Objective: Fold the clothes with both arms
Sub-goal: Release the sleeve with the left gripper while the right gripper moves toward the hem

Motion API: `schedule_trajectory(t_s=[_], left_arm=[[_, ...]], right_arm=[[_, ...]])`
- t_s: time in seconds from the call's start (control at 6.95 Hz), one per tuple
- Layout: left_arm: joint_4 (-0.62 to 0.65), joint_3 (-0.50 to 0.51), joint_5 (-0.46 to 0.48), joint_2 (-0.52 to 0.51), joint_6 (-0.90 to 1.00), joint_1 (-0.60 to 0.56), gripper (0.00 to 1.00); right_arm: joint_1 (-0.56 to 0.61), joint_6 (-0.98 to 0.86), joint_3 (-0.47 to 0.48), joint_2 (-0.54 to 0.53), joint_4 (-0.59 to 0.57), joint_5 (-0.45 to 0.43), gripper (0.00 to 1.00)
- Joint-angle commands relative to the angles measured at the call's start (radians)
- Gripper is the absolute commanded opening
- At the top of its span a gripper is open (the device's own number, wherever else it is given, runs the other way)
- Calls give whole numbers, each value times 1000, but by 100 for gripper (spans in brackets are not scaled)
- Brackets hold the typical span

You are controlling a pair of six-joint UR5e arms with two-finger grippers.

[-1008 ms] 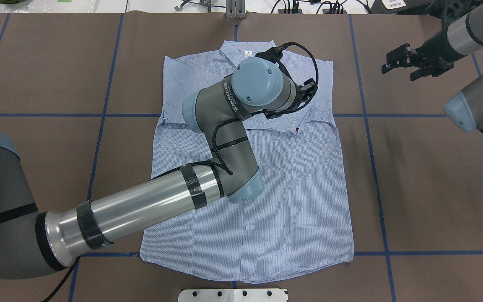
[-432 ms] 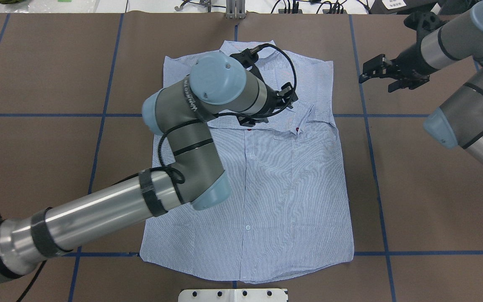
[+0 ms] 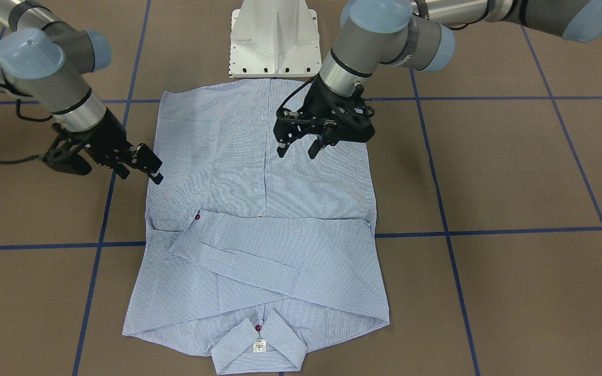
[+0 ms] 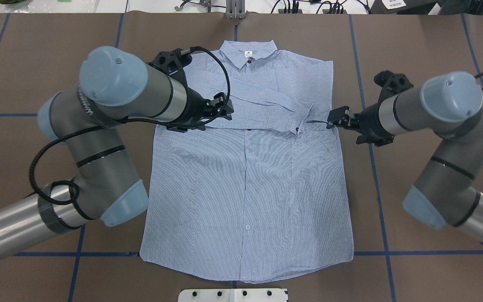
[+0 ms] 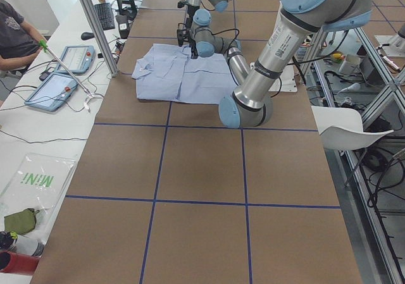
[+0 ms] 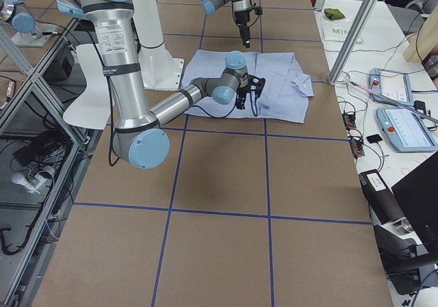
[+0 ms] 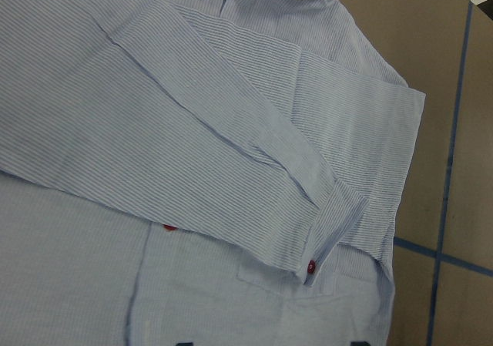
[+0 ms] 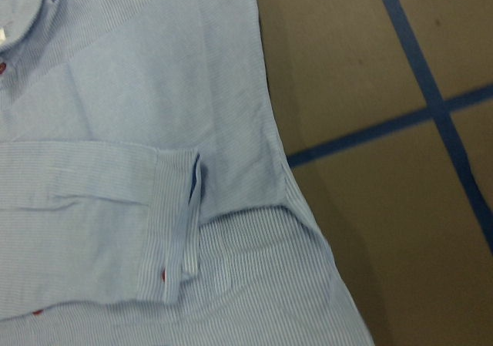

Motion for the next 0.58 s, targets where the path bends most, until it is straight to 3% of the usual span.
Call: schedule_trajectory(t_s=[0.0, 0.14, 0.43], left_arm=[[8, -70, -38, 108, 71, -47, 75], [9, -54, -43, 108, 66, -55, 75], [9, -47, -40, 113, 61, -58, 76]], right_arm=[[-257, 346, 200, -174, -47, -212, 99], [-355, 427, 243, -202, -82, -290, 99], [-542, 499, 343, -201, -360, -425, 96]])
